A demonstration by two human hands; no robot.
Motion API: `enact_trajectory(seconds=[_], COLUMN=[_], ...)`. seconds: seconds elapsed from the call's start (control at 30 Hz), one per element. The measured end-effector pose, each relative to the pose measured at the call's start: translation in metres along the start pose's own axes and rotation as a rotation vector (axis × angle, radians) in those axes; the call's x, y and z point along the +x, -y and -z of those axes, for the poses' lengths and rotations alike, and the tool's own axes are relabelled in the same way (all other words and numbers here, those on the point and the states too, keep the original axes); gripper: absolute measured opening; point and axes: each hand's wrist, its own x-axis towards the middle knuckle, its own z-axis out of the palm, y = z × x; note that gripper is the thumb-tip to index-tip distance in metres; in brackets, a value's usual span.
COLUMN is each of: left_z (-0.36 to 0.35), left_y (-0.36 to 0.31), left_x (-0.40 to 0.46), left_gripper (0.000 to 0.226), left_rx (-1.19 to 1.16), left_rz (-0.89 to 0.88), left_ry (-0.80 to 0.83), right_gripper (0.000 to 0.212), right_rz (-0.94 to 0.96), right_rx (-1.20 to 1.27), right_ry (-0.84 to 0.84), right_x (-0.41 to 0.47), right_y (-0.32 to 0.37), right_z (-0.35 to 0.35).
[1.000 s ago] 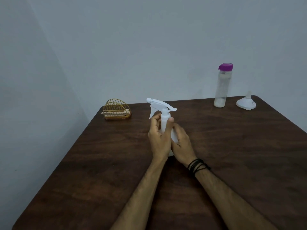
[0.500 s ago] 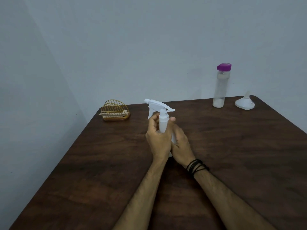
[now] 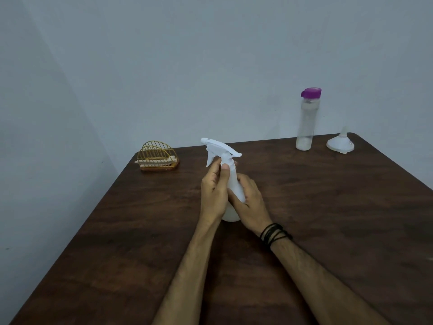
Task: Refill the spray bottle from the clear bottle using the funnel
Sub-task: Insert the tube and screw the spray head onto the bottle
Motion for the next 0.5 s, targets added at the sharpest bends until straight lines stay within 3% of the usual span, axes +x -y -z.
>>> enact_trajectory(seconds=[0.17,0.3,0.5], left_z=[0.005,-0.003,-0.007], left_y=[0.001,0.001,0.003], left_x=[0.006,0.007,0.007], left_gripper=[0.009,0.040,0.044], left_rx=[0.018,0.036,0.081], left_rz=[0.032,0.058,-0.034], left_ry=[-0.044,-0.246,-0.307], right_gripper=[0.054,0.053,0.056], right_rz=[-0.020,-0.022,-0.023], right_rx=[0.000,-0.005,-0.003], right_ry=[0.006,0.029,0.045], right_x=[0.001,0.001,0.002], right_y=[-0.002,-0.006,-0.008], right_z=[0.000,-0.001,-0.001])
